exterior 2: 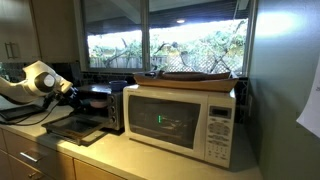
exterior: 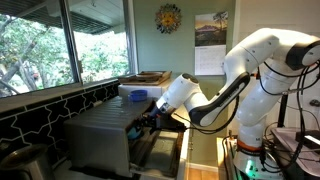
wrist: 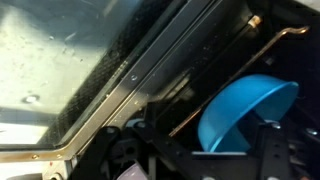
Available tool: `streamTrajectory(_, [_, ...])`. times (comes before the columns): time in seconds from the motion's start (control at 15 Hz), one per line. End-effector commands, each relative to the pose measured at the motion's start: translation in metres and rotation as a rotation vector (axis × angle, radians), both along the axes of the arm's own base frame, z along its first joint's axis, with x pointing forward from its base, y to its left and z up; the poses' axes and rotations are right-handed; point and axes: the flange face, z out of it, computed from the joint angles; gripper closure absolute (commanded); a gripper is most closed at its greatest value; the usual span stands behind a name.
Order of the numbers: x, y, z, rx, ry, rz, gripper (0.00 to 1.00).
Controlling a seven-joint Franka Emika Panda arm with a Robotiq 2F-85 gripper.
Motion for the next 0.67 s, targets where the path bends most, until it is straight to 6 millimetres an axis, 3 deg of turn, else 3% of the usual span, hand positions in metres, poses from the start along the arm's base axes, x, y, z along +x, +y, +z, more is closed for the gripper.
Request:
streamTrajectory(0.0, [0.0000, 0.0000, 0.0000, 0.000, 0.000, 0.000, 0.17])
streamTrajectory(0.2, [0.0000, 0.0000, 0.0000, 0.000, 0.000, 0.000, 0.17])
streamTrajectory(0.27, [0.0000, 0.0000, 0.0000, 0.000, 0.000, 0.000, 0.04])
streamTrajectory(0.4, [0.0000, 0.0000, 0.0014, -0.020, -0.021, 0.020, 0.00])
streamTrajectory(0.6, [-0.0011, 0.0014, 0.0040, -0.048, -0.052, 0.056, 0.00])
